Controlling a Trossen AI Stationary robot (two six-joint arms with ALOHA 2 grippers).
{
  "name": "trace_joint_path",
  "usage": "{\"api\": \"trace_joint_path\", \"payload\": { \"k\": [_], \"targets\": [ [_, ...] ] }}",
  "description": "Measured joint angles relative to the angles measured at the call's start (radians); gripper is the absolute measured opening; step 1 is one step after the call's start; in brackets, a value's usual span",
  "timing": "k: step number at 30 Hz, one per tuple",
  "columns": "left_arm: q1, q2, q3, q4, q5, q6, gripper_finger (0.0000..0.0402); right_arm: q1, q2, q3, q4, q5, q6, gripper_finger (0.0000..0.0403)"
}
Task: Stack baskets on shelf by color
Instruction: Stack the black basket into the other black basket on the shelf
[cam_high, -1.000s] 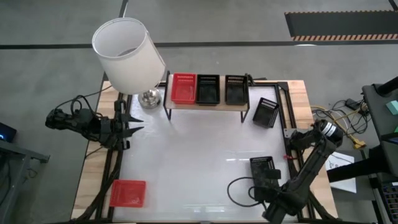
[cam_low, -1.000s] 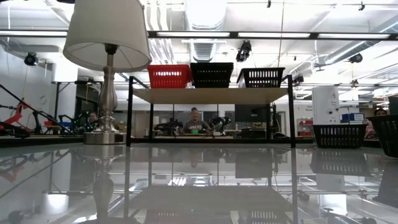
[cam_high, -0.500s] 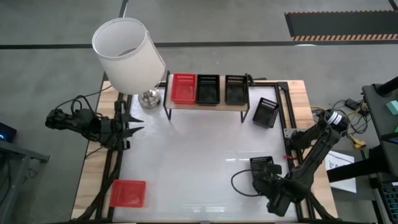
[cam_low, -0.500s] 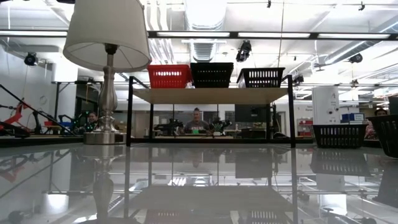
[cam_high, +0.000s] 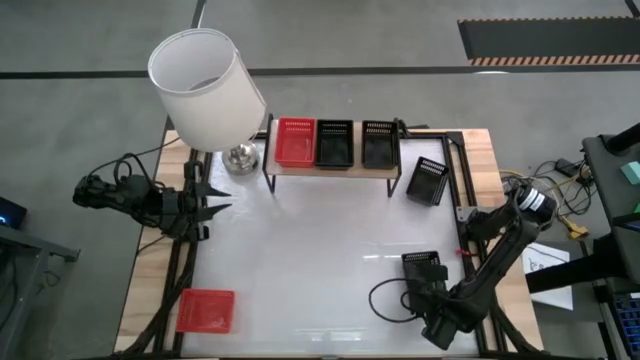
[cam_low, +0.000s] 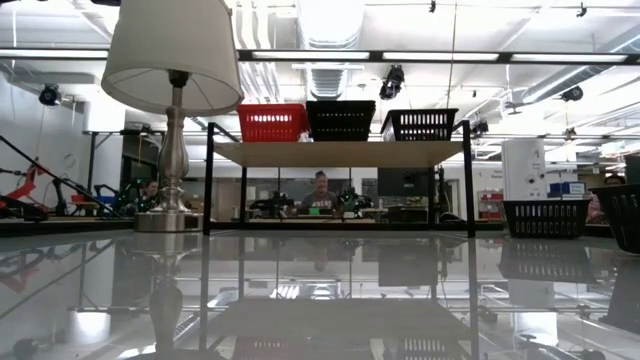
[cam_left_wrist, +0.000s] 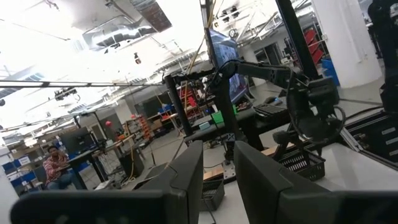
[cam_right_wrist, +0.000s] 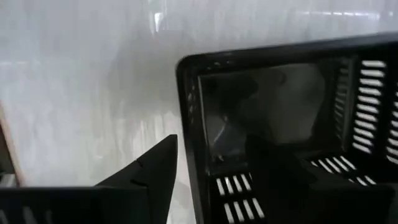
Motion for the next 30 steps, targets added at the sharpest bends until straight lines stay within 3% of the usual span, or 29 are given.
{"api": "trace_joint_path", "payload": {
  "k": [8, 18, 30],
  "targets": [
    [0.000, 0.000, 0.000, 0.000, 0.000, 0.000, 0.0075, 0.000, 0.071, -0.005, 0.032, -0.003, -0.077, 0.0150],
    [0.000, 0.000, 0.000, 0.000, 0.000, 0.000, 0.0075, 0.000, 0.076, 0.003, 0.051, -0.050, -0.081, 0.0021],
    [0.000, 0.000, -0.004, 0.000, 0.000, 0.000, 0.0075, -0.082, 0.075, 0.157, 0.046, -0.043, -0.101, 0.0011]
  ]
}}
